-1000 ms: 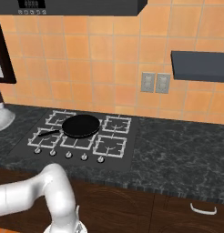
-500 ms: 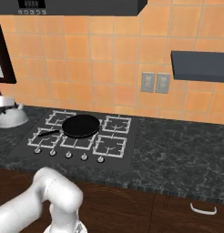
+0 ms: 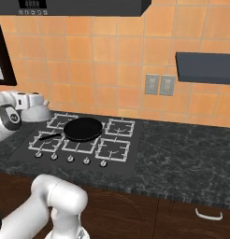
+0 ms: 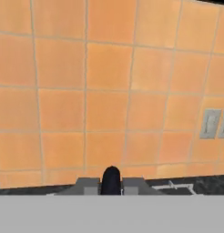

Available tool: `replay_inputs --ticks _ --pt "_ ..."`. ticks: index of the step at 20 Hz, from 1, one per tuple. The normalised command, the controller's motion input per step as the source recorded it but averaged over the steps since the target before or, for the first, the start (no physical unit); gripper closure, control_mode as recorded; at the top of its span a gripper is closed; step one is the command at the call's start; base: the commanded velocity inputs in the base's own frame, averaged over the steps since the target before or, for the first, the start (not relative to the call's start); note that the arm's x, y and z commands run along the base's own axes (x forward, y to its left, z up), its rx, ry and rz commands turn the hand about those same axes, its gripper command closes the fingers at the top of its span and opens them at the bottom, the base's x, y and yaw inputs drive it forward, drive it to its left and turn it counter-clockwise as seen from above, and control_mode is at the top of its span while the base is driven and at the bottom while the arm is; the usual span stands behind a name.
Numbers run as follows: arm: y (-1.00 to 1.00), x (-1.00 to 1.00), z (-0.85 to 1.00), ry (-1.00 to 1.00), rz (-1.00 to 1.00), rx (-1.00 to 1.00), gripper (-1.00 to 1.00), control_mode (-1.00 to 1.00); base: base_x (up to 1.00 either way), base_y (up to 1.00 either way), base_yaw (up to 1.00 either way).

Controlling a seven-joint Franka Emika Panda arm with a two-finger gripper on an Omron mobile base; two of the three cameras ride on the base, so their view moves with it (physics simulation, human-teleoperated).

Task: Pick the kettle from the counter and place it on a stove burner. Then turn the burner on.

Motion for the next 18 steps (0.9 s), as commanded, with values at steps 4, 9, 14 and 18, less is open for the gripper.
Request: replay_inputs --ticks 4,9,14,18 --pt "-1.0 0.38 0.64 0.02 -0.17 0.13 1.0 -1.0 0.0 0.0 0.0" --pt "-1.0 0.41 0.15 0.18 -0.19 0.03 1.0 -1.0 0.0 0.0 0.0" --pt "-1.0 0.35 0.0 0.34 -0.17 0.0 1.0 -1.0 0.0 0.0 0.0" --pt "-1.0 -0.09 0.0 0.29 -0.24 0.18 1.0 -1.0 0.0 0.0 0.0"
